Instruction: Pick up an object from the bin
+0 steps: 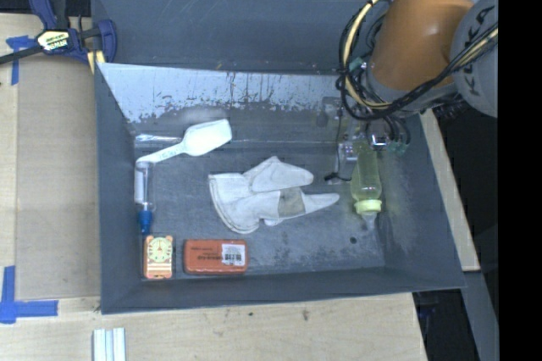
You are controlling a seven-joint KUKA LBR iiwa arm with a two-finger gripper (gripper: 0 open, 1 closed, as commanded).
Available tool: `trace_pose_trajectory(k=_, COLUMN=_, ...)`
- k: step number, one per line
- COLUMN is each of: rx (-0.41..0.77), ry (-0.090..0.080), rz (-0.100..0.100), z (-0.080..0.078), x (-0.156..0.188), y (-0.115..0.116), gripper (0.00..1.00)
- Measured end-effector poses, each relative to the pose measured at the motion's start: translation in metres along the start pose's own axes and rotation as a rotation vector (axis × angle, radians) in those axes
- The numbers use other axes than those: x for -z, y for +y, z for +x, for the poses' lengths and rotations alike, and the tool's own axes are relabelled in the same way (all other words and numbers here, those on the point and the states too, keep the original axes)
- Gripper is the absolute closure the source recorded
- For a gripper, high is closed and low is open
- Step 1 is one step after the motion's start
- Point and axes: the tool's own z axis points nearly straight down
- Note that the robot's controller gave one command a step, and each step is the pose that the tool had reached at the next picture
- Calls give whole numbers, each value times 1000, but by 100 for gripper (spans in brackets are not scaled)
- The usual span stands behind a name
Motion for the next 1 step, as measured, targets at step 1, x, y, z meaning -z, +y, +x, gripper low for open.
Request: trace_pose_trajectory(k=1, rx=1, ry=-8, rz=0, z=-1, x=5, y=0, gripper=0)
